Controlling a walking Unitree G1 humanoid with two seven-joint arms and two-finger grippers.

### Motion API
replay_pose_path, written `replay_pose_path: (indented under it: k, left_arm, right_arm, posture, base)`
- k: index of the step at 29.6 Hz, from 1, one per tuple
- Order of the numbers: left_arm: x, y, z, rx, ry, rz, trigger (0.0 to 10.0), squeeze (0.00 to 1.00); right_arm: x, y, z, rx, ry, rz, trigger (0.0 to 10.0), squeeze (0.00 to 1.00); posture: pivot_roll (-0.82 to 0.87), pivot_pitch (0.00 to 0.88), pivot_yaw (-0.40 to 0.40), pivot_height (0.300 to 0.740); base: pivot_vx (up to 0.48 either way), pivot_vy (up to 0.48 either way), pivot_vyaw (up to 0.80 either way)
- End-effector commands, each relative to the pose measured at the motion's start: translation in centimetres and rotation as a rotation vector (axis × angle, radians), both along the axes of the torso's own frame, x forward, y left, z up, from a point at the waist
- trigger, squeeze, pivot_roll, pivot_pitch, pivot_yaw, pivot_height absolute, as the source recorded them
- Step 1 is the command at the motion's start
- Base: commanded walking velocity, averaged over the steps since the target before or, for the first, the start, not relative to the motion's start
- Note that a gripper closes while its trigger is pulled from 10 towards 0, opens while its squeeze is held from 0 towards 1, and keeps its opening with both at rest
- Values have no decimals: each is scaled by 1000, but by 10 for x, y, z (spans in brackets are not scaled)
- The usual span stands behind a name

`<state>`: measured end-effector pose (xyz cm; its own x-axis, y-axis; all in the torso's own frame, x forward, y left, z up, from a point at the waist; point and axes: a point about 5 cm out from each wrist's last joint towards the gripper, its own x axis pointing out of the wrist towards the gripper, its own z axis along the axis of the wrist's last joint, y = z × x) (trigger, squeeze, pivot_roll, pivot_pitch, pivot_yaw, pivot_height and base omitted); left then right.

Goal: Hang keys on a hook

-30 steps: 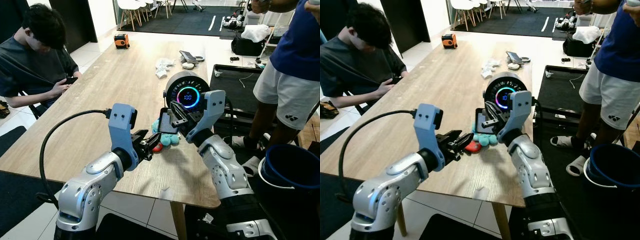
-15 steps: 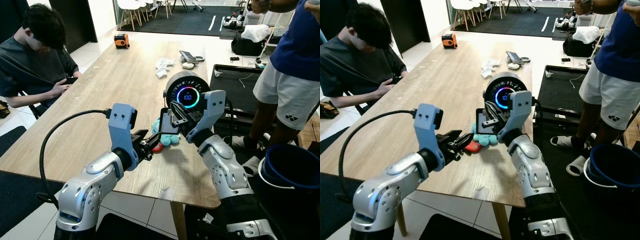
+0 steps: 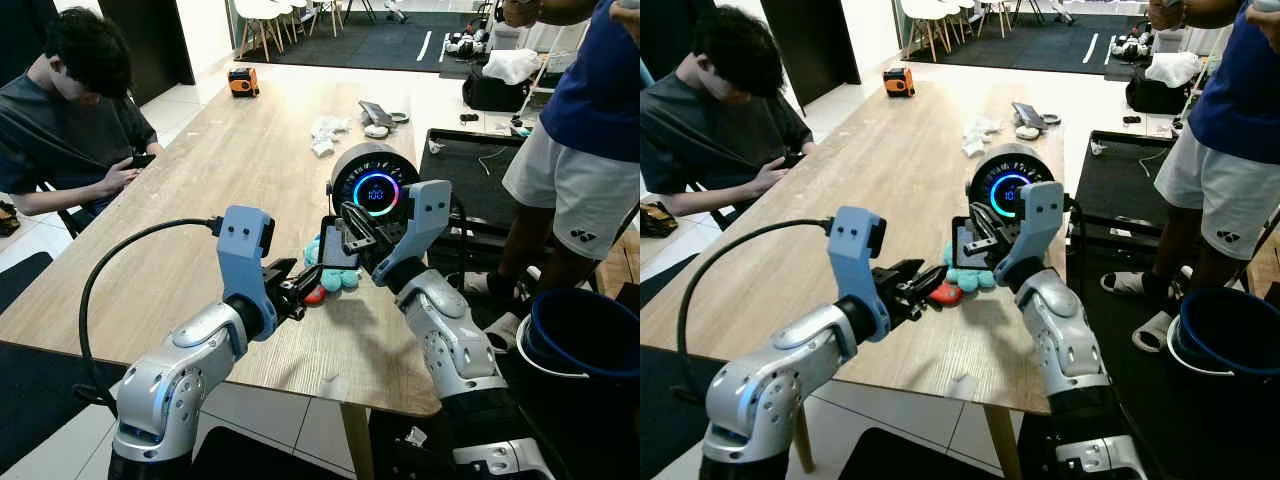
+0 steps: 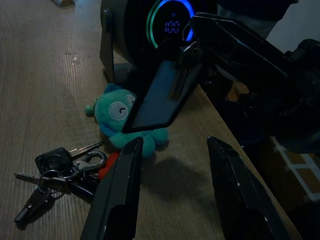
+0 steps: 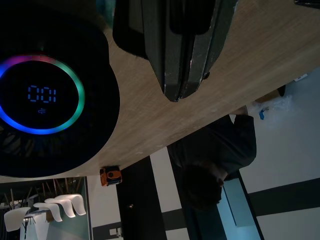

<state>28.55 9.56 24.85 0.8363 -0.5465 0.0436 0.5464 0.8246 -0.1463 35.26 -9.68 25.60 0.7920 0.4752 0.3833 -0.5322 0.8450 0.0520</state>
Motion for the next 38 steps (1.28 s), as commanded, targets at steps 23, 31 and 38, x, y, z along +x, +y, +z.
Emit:
replay_pose_path:
  k: [23,31,38]
  left_arm:
    - [-1,-2,0,6,-6,-11,10000,0]
    - [0,-3,2,1,-13,-12,10000,0]
    - [-1,-5,4,-7,-20,-17,10000,0]
  right_arm:
    - [-1,4,1,-12,-15,9,10000,0]
    - [0,5,1,-11,-14,9,10000,0]
    - [0,6,3,-4,-18,14,10000,0]
  posture:
    - [110,181,55,740]
    - [109,178,53,740]
    - [110,180,54,740]
  base:
    - [0,0,0]
    - [0,0,0]
    - [0,0,0]
